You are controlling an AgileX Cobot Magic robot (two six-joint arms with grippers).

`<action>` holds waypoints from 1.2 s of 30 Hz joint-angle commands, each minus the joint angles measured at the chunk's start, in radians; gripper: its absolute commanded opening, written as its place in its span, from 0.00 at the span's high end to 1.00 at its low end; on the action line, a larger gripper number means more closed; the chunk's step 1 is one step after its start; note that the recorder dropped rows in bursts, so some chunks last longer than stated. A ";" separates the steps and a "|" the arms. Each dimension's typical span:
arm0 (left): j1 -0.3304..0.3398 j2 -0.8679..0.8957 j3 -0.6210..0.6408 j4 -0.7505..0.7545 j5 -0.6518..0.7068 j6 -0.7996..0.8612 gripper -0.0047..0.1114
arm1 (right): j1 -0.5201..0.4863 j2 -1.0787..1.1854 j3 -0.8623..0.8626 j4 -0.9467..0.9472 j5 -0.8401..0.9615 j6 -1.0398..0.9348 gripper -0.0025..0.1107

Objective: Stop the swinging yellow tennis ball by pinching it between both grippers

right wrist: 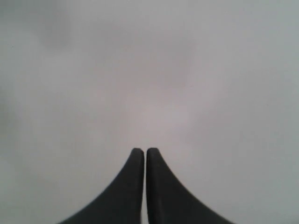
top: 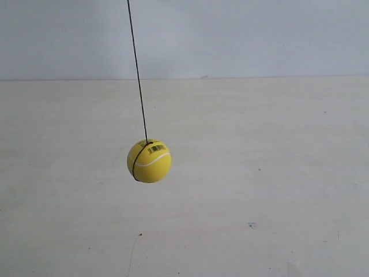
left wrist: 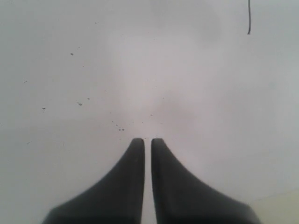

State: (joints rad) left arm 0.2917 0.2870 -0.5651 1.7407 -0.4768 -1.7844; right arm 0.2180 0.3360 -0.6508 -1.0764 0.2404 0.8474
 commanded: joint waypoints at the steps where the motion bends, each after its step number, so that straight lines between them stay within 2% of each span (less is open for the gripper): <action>1: 0.001 -0.067 0.032 0.004 -0.020 -0.042 0.92 | 0.014 -0.054 0.065 0.027 0.009 -0.004 0.98; 5: 0.001 -0.125 0.075 0.004 -0.025 -0.059 0.92 | 0.014 -0.092 0.104 0.100 0.026 -0.007 0.98; 15: -0.006 -0.286 0.234 0.004 0.026 -0.089 0.92 | 0.014 -0.168 0.234 0.110 0.020 -0.039 0.98; 22: -0.037 -0.287 0.337 0.004 0.098 -0.085 0.92 | 0.014 -0.261 0.315 0.151 0.007 -0.048 0.98; 29: -0.054 -0.287 0.423 -0.028 0.232 -0.085 0.92 | 0.014 -0.294 0.317 0.180 0.099 -0.042 0.98; 36: -0.080 -0.287 0.450 -0.028 0.250 -0.085 0.92 | 0.014 -0.294 0.317 0.204 0.095 0.015 0.98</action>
State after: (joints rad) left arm 0.2187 0.0015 -0.1284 1.7267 -0.2450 -1.8566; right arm 0.2298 0.0479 -0.3369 -0.8795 0.3327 0.8395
